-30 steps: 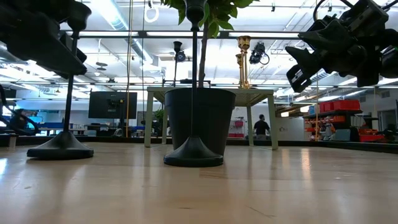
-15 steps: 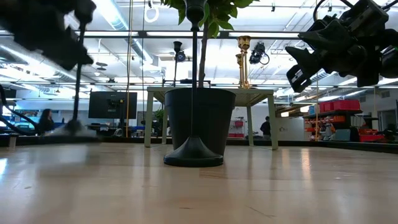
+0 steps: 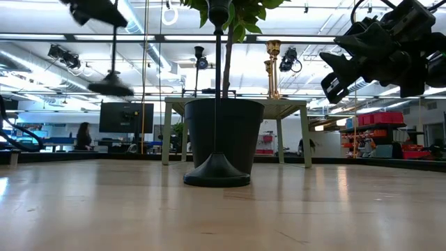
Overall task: Pick & Place candle stick holders
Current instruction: Put the left black candle holder on the shelf aligned with the other black candle holder
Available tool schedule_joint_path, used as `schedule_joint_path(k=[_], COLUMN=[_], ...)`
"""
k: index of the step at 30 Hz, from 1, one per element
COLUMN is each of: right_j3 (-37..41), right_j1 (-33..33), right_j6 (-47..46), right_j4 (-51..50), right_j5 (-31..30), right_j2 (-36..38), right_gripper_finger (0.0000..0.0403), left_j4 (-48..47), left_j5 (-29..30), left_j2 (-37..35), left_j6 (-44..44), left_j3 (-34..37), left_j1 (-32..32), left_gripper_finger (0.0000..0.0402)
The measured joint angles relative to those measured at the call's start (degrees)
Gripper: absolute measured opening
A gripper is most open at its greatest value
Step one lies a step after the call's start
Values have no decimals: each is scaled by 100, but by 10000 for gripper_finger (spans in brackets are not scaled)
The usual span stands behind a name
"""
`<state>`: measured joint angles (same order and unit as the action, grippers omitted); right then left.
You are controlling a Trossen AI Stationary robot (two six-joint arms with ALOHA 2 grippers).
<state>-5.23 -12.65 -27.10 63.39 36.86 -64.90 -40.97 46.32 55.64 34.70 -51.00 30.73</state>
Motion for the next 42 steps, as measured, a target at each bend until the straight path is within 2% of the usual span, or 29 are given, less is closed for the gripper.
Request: schedule_joint_path(k=[11,17,29,38,42], right_j3=[0,0,0,0,0], right_j1=[-1,1,-2,1,-2], right_j6=[3,22,84,86,86], right_j4=[1,1,-1,-2,0], right_j5=[0,0,0,0,0], right_j2=[0,0,0,0,0], right_gripper_finger=[125,125,125,125,125], left_j4=[-182,-142,736,1274,1700], left_j5=[-17,-451,-2105,-3241,-3976], left_j2=[0,0,24,100,361], left_j6=[-1389,-1903,-2948,-3421,-3587], left_j3=[-1009,-1198,-1198,-1198,-1198], left_j1=[-1328,-2315,-4305,-5437,-5850], left_gripper_finger=[12,12,12,12,12])
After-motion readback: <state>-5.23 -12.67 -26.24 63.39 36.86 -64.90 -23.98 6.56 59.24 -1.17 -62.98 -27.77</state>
